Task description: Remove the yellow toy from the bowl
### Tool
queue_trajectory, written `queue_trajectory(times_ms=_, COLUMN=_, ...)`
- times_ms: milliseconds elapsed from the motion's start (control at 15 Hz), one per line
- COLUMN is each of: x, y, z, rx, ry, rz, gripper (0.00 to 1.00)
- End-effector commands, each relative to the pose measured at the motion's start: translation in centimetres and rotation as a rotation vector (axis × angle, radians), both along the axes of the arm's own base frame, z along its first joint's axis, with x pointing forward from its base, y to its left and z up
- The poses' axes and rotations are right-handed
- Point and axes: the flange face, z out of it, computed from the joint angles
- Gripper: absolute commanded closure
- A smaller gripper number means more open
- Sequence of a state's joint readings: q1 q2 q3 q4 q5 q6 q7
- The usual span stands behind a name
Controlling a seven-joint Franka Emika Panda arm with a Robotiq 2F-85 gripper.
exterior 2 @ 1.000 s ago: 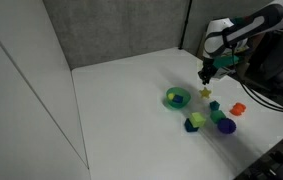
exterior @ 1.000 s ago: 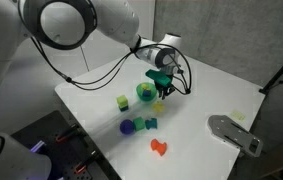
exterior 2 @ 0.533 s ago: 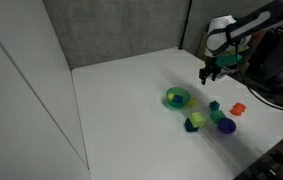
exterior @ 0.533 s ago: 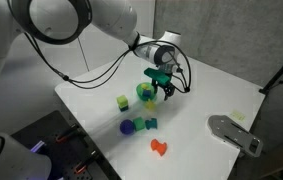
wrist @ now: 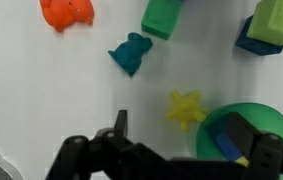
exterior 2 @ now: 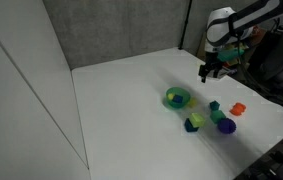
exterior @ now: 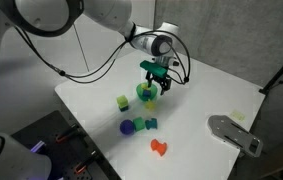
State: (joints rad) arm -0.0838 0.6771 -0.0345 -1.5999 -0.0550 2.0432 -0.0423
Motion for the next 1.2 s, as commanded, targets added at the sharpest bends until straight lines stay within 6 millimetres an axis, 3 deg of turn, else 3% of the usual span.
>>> queue_trajectory(times_ms=0, x=-2.0, y=1.5, z=3.1, rx=0.012, ry=0.026, rz=0.019, gripper=0.0)
queue_trajectory(times_ms=600, x=-8.1, y=5.0, z=10.2, rx=-0.023, ry=0.035, rz=0.004, gripper=0.0)
queue_trajectory(times_ms=867, x=-11.0, y=4.6, z=13.7, rx=-0.071, ry=-0.04, rz=-0.022, gripper=0.0)
queue_trajectory(times_ms=1133, x=-13.6, y=4.2, z=15.9, rx=-0.075, ry=-0.154, rz=0.01, gripper=0.0)
